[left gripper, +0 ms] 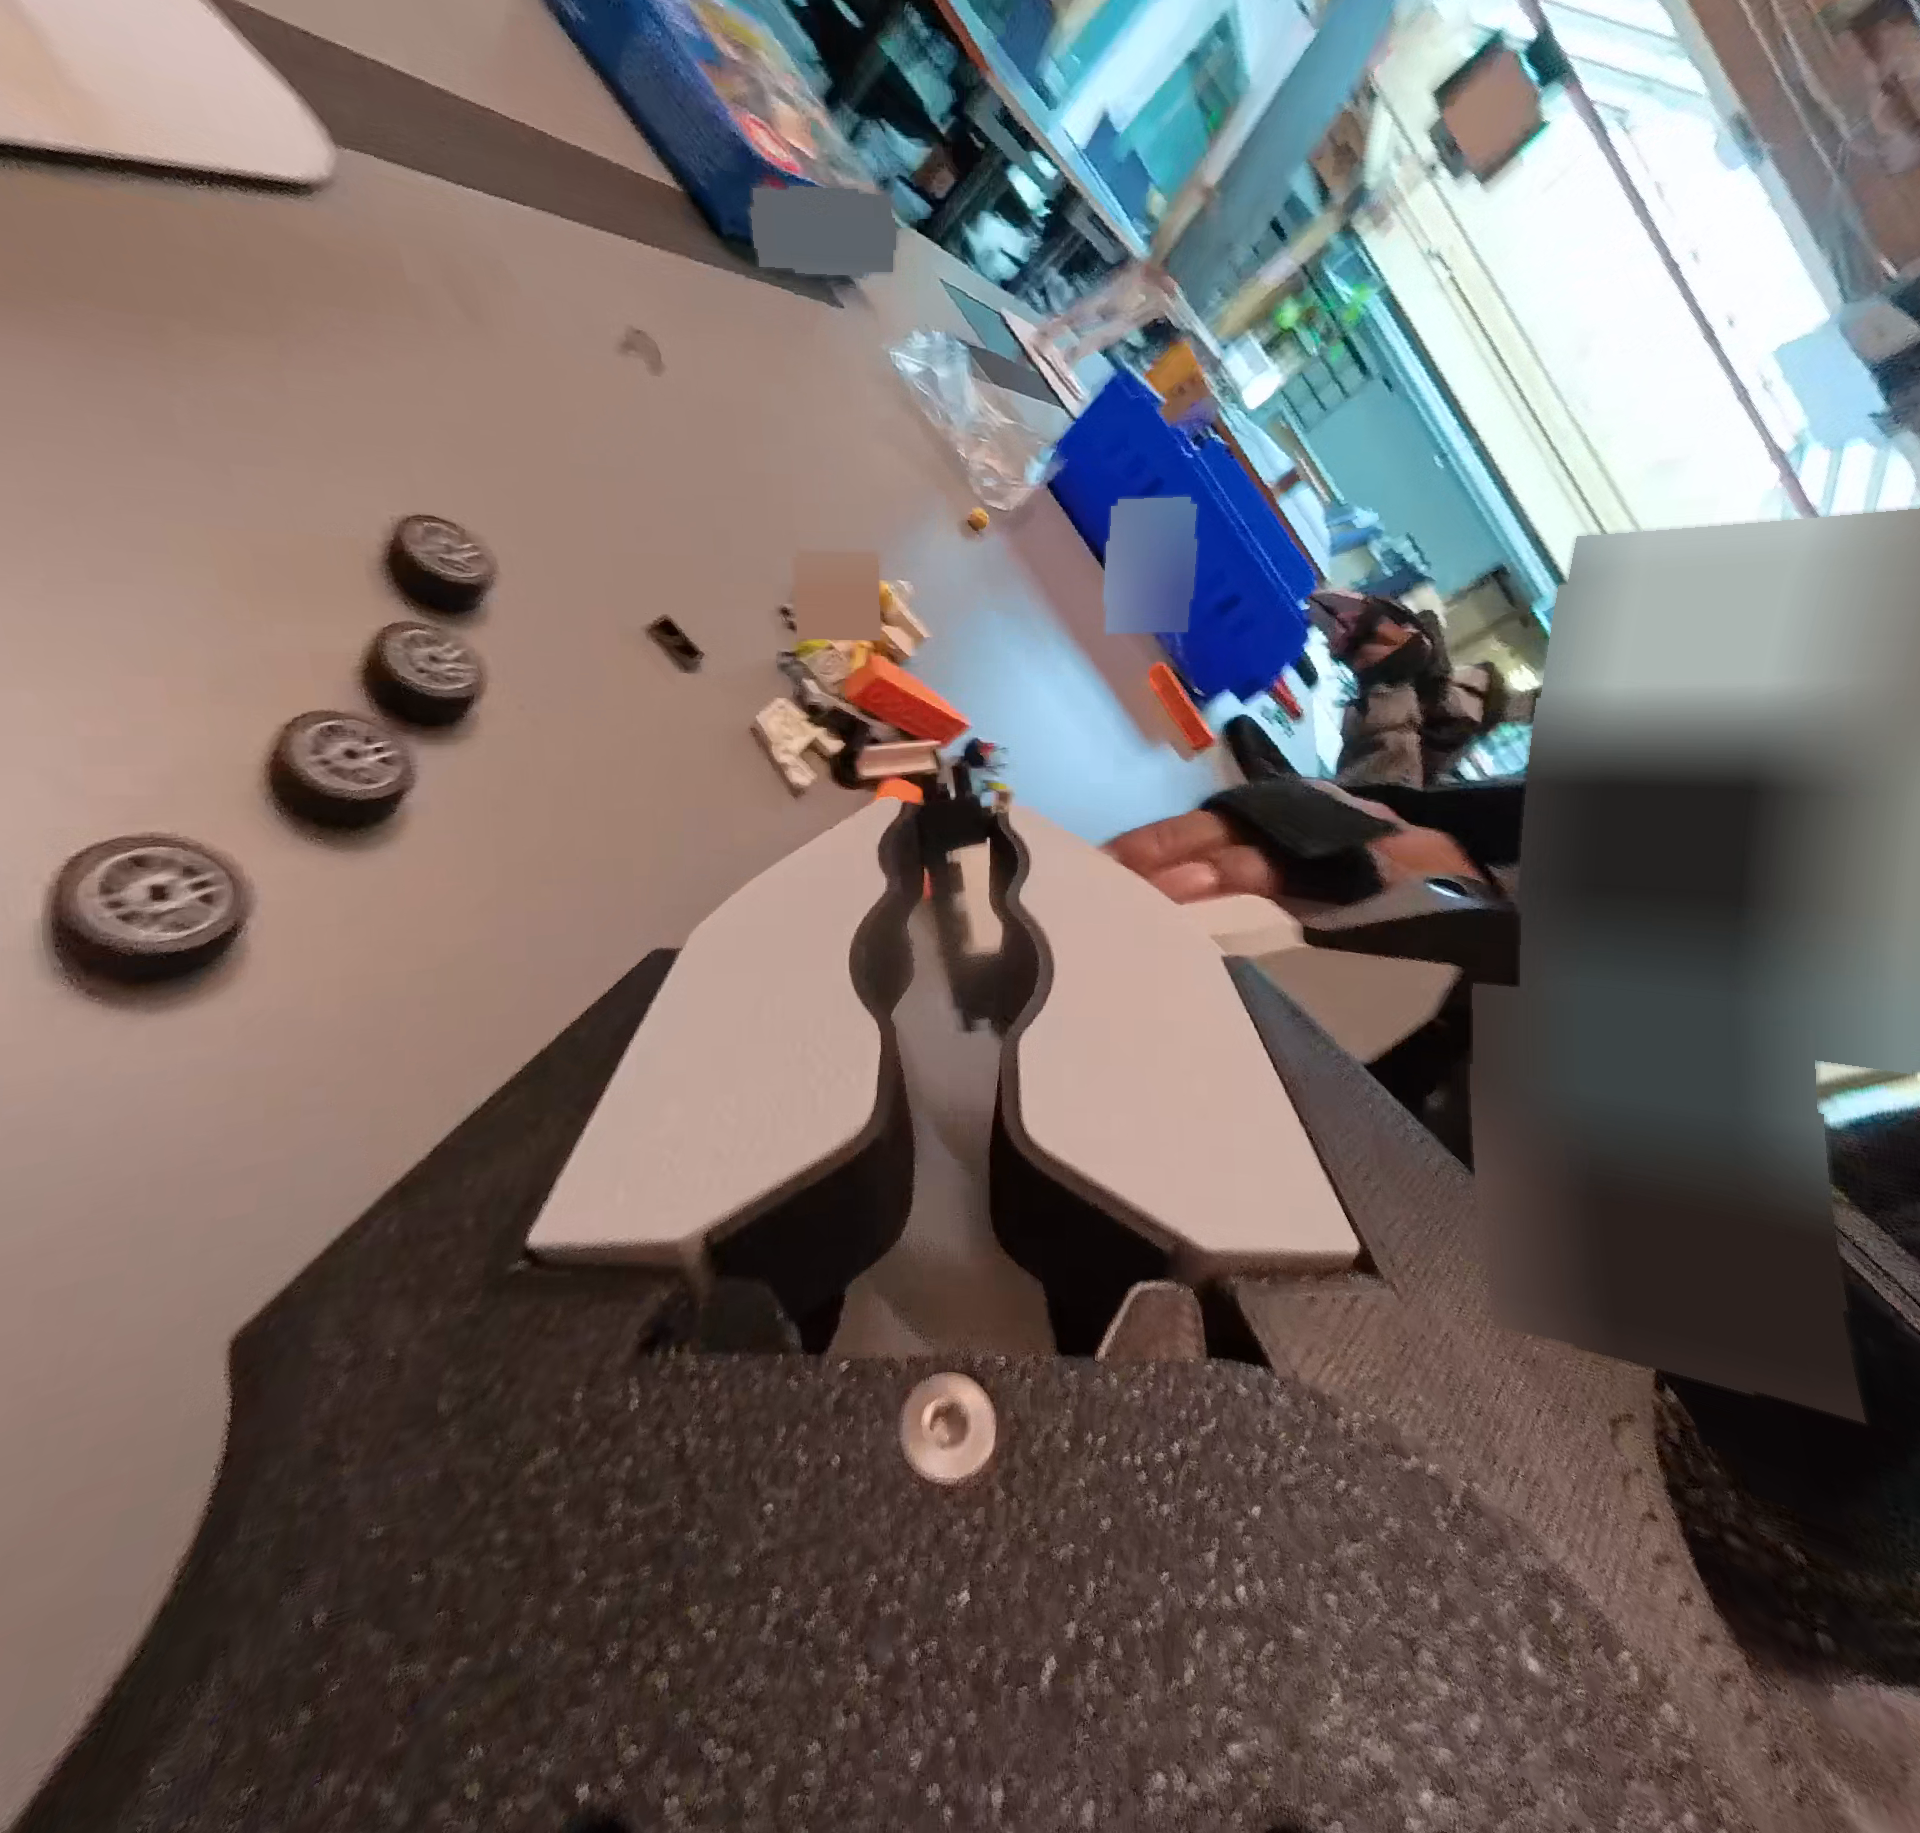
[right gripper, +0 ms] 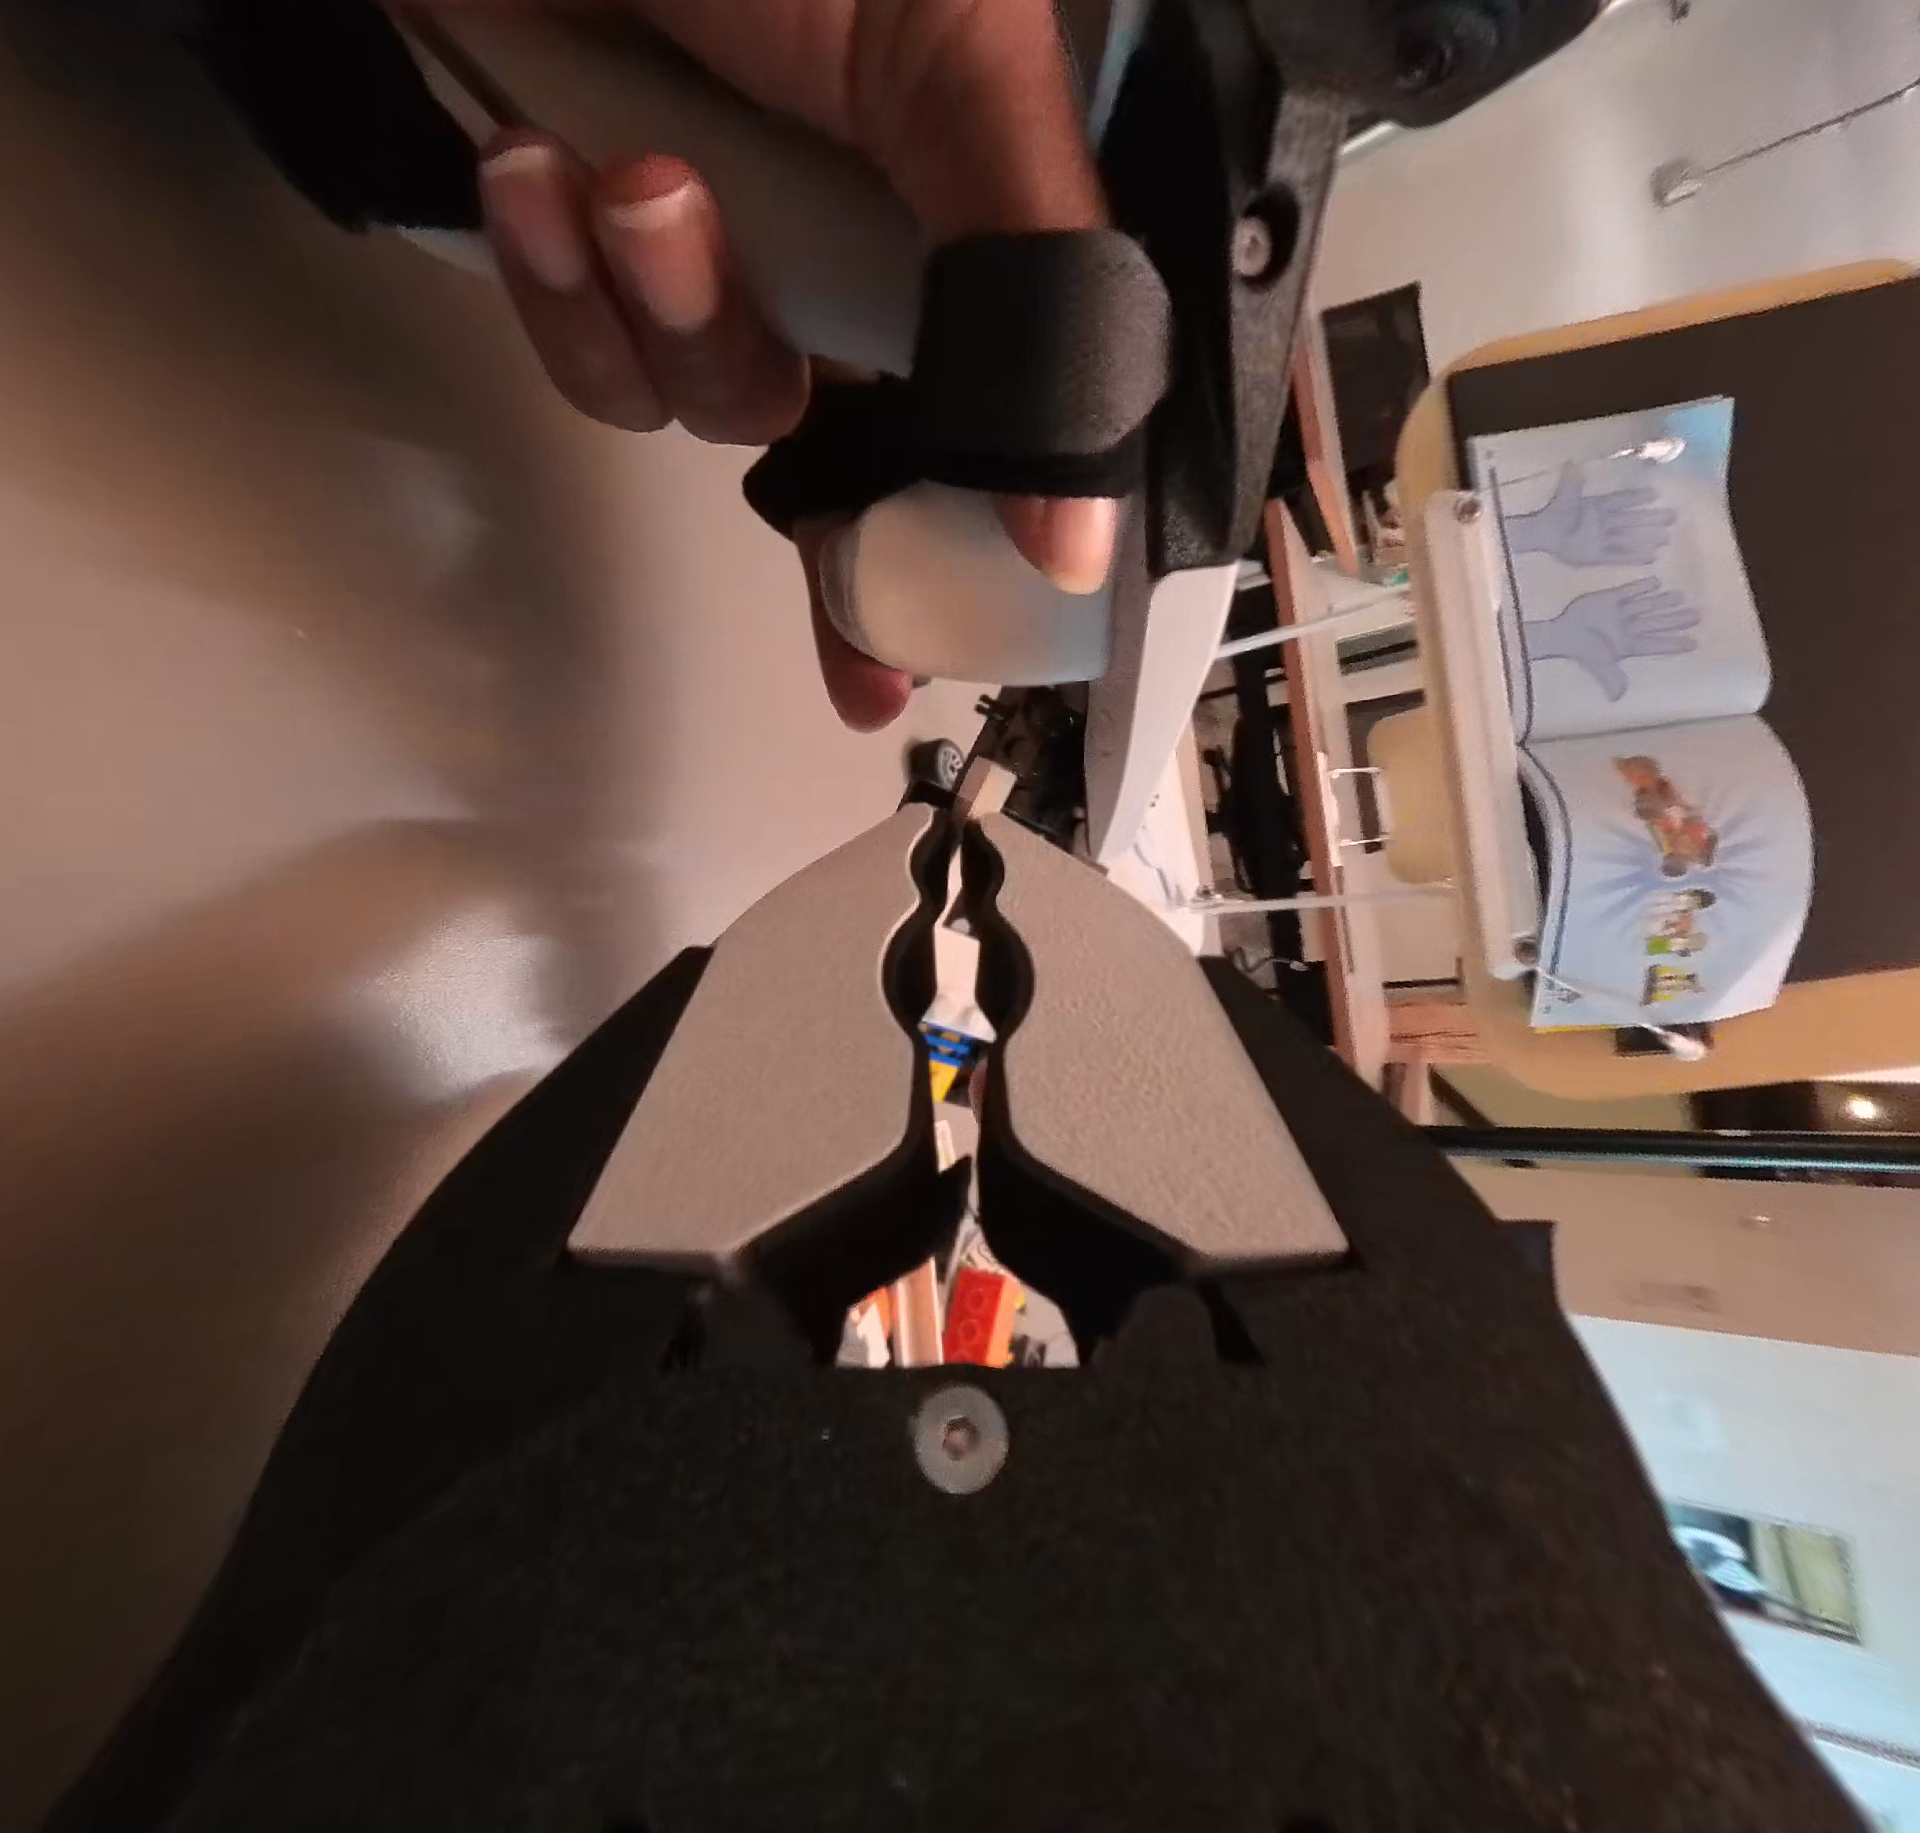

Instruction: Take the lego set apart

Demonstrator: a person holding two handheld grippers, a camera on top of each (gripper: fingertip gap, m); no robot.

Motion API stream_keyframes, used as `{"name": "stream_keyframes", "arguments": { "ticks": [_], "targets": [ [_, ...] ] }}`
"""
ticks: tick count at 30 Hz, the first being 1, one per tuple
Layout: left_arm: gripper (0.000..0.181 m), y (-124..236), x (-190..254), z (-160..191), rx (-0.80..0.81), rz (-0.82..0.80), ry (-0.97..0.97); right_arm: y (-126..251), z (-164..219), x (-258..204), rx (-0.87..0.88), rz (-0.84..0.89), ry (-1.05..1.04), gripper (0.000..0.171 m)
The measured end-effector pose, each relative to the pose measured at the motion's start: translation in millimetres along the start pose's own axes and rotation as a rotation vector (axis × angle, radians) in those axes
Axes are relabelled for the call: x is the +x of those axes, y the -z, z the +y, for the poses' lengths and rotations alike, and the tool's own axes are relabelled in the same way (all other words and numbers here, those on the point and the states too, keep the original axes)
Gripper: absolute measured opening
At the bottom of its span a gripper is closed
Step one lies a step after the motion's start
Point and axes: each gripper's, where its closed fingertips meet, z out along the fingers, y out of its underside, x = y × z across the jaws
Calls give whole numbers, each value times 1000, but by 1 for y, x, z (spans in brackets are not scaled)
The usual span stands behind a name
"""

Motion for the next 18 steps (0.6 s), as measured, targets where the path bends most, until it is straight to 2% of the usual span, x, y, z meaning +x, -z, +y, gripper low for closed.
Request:
{"name": "stream_keyframes", "arguments": {
  "ticks": [3, 7, 9, 12, 16, 18],
  "targets": [
    [12, 4, 0, -8, 41, 46, 68, 2, -13, -10, 48, -15, 50, 0],
    [12, 11, 1, -17, 79, 50, 48, 5, -22, -18, 109, -55, 55, 1],
    [13, 14, -4, -20, 93, 45, 49, 12, -22, -19, 142, -135, 21, 0],
    [12, 19, -14, -25, 116, 14, 33, 18, 11, -20, 22, -302, -76, 1],
    [12, 20, -14, -27, 127, 14, 2, 29, 61, -10, -134, -380, -198, 1],
    [12, 17, -12, -24, 116, 24, -4, 31, 77, -7, -173, -378, -249, 11]
  ]
}}
